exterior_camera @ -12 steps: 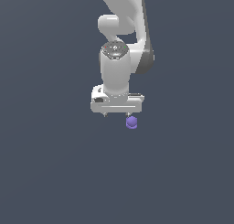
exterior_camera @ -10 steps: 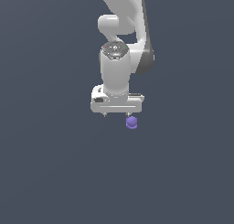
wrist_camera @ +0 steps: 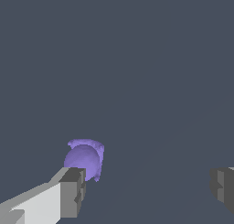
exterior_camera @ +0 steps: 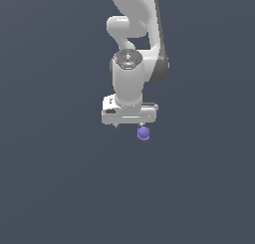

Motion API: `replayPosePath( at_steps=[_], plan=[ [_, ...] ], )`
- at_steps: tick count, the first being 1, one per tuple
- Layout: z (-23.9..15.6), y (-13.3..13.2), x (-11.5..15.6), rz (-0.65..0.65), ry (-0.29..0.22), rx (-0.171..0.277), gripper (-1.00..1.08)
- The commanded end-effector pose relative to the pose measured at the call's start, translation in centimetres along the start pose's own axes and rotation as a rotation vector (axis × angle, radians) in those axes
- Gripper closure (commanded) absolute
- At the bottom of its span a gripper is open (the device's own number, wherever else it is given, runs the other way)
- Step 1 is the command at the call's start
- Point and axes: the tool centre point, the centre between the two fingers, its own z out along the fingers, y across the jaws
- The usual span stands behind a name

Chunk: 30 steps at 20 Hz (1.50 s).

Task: Pick up the object and move it to a goal position.

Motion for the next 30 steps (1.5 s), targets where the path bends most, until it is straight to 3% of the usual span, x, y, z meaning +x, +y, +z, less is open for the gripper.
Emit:
replayPosePath(
  at_steps=[1, 9, 21, 30],
  plan=[
    [0.0, 0.0, 0.0, -0.002, 0.000, 0.000, -0.92],
    [1.6, -1.8, -0.8, 0.025, -0.002, -0.003, -0.92],
    [6.6, -7.3, -4.0, 0.106, -0.009, -0.013, -0.92],
    [7.6, -8.5, -4.8, 0.122, -0.011, -0.014, -0.92]
  ],
)
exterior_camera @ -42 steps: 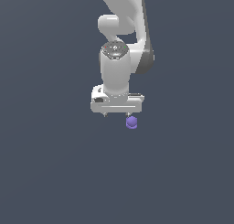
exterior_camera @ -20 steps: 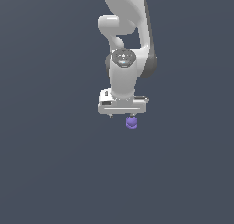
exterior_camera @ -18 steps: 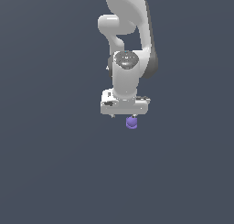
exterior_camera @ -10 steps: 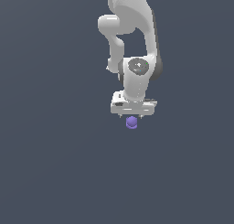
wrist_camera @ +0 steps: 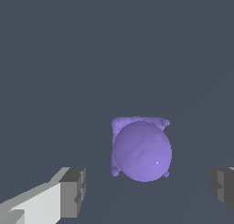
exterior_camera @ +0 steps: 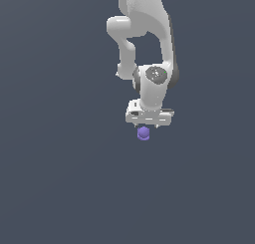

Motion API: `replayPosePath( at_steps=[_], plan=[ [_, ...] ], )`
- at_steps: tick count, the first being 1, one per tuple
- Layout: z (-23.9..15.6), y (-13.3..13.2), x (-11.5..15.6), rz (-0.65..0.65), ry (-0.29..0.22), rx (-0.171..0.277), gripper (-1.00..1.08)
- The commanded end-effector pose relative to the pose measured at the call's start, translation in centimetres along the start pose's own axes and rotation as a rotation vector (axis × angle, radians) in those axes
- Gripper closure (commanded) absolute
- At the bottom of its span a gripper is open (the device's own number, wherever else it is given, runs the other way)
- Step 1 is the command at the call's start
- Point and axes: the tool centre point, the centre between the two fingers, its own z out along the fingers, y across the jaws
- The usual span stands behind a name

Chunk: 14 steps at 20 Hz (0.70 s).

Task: Pick up the object and move it to a goal position.

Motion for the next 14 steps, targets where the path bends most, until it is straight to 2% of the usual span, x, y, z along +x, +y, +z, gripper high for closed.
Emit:
replayPosePath(
  at_steps=[1, 14],
  plan=[
    [0.0, 0.0, 0.0, 0.001, 0.000, 0.000, -0.92],
    [4.6, 0.0, -0.1, 0.004, 0.001, 0.000, -0.92]
  ],
)
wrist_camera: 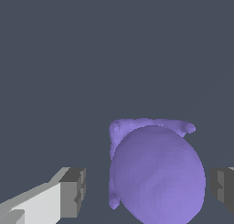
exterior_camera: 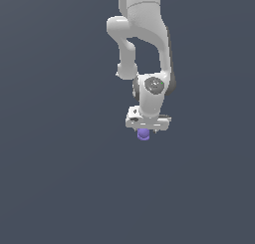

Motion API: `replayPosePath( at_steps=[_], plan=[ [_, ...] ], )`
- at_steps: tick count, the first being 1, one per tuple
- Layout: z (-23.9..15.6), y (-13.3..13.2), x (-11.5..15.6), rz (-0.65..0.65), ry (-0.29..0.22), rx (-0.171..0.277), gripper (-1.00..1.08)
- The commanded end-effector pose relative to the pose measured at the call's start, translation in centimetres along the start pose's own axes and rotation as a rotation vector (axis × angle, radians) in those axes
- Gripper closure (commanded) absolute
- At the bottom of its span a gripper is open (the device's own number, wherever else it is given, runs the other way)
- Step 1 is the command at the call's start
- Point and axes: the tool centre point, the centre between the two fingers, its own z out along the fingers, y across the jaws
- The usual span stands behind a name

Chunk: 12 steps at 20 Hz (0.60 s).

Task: Pick up the object and move it to a goal position.

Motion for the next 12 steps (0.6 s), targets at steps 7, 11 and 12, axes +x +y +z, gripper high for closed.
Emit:
replayPosePath(
  at_steps=[7, 11, 12],
  plan=[
    [0.91, -0.03, 0.10, 0.001, 0.001, 0.000, 1.08],
    [0.91, -0.03, 0.10, 0.001, 0.001, 0.000, 1.08],
    [0.91, -0.03, 0.10, 0.001, 0.001, 0.000, 1.08]
  ],
)
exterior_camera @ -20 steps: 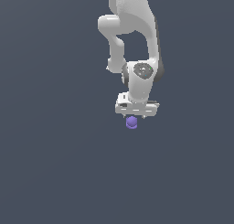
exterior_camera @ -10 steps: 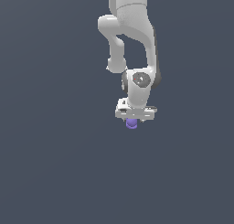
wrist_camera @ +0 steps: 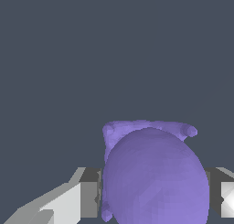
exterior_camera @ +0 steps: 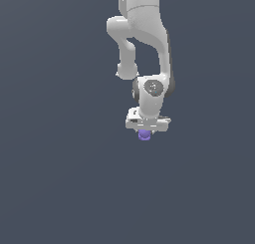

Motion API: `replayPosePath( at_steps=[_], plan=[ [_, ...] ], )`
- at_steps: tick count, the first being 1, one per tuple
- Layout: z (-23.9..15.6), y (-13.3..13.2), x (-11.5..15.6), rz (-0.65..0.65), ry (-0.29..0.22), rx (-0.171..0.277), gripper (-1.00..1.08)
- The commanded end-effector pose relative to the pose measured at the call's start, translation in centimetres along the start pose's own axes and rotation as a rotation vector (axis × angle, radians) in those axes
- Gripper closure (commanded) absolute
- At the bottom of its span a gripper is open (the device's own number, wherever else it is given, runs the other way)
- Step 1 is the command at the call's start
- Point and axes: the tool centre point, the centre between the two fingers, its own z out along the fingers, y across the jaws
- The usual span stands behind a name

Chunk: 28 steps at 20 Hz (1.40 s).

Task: Pick up the object and move it to a goal position.

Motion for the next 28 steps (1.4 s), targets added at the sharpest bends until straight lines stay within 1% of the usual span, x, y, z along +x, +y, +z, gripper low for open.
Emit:
replayPosePath(
  at_steps=[1, 7, 12, 17, 28],
  plan=[
    [0.1, -0.1, 0.0, -0.001, -0.001, 0.000, 1.08],
    [-0.2, 0.4, 0.3, -0.002, -0.001, 0.000, 1.08],
    [-1.1, 2.4, 1.7, -0.002, -0.001, 0.000, 1.08],
    [-2.6, 5.8, 4.0, -0.002, -0.001, 0.000, 1.08],
    [-6.6, 14.6, 10.5, -0.002, -0.001, 0.001, 1.08]
  ],
)
